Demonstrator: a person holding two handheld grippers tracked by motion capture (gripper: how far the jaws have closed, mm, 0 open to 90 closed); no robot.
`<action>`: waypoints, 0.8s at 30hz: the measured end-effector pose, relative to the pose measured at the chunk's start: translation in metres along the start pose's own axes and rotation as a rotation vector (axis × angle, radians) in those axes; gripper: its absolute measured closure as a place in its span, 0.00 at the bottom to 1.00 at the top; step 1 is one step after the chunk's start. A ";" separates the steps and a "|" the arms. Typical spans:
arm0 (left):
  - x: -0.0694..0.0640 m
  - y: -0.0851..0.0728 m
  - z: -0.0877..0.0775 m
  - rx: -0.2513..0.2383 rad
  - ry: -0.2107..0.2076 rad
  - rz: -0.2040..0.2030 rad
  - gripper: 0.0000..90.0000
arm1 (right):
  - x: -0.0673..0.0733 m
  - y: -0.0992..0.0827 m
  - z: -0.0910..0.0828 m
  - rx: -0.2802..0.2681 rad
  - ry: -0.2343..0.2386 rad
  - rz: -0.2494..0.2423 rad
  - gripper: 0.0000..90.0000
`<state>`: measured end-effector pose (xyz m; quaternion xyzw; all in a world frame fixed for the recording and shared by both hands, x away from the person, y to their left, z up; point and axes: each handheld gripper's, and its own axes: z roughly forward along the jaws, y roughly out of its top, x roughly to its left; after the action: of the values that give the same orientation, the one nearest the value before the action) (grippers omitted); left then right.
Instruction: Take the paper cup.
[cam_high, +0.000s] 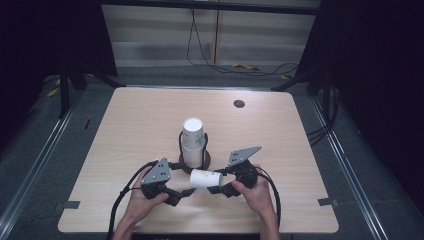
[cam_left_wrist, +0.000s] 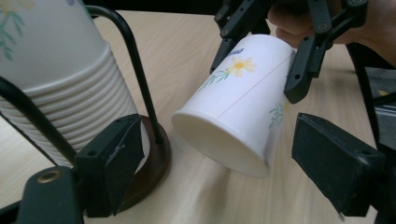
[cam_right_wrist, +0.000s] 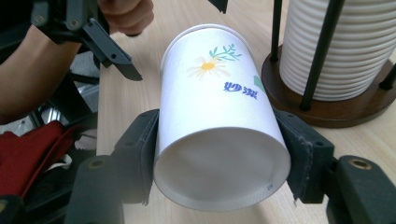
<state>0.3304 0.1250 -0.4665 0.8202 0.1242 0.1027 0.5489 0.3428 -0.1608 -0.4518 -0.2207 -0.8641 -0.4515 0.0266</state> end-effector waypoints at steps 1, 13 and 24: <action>0.001 -0.001 -0.001 -0.002 0.004 -0.001 0.18 | -0.001 -0.001 -0.001 -0.012 0.001 -0.001 0.40; 0.003 -0.013 -0.002 -0.070 0.002 -0.072 0.18 | -0.001 -0.013 -0.003 -0.107 0.002 0.015 0.40; 0.001 -0.015 -0.003 -0.087 0.010 -0.105 0.17 | 0.000 -0.019 -0.005 -0.165 0.008 0.011 0.40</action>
<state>0.3291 0.1330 -0.4793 0.7873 0.1654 0.0832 0.5882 0.3346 -0.1738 -0.4633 -0.2249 -0.8227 -0.5220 0.0141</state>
